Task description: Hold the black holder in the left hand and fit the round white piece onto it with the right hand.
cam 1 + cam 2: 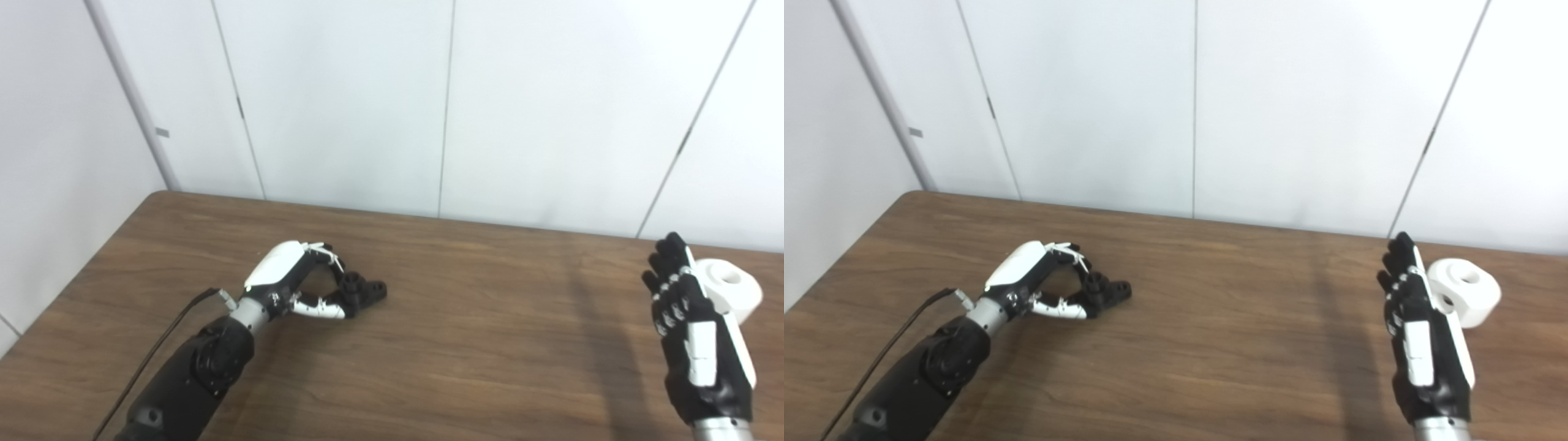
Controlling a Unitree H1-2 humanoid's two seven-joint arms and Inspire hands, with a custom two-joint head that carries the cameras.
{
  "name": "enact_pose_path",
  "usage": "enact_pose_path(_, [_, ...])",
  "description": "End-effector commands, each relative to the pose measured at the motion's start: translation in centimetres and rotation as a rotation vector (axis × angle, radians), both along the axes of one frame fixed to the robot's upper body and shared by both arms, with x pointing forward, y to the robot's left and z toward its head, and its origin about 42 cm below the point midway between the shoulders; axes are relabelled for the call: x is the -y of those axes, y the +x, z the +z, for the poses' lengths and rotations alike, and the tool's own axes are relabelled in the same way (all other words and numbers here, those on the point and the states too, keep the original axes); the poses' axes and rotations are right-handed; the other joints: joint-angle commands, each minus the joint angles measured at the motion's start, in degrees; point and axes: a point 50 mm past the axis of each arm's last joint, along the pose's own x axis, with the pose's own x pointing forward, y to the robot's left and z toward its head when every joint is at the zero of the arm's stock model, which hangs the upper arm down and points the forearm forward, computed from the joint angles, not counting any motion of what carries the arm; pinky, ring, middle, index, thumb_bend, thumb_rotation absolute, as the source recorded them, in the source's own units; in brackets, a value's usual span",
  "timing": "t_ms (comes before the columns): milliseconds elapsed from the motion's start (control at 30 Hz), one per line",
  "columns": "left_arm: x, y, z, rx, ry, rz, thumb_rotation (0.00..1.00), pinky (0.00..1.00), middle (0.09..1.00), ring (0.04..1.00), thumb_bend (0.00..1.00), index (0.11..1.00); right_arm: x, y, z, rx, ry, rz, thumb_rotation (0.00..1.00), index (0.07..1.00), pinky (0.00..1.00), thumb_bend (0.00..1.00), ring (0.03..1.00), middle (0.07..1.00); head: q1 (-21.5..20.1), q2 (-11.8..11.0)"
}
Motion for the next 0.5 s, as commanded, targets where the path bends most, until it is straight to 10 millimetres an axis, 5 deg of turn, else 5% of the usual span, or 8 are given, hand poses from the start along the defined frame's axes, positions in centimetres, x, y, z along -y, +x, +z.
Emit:
enact_pose_path(0, [0.8,0.1,1.3,0.034,-0.004,-0.034,0.05,0.95,0.723,0.899,0.52,0.484,-0.3,0.4,2.2,0.088,0.004,0.015,0.95,1.000,0.99,0.69,1.000,1.000,-0.39,0.09])
enact_pose_path(467, [5.2,-1.7,0.3,0.056,-0.065,-0.126,0.05,1.00,0.718,0.921,0.52,0.483,-1.5,0.1,2.5,0.098,0.027,0.023,0.92,0.992,0.97,0.69,1.000,1.000,-4.76,0.21])
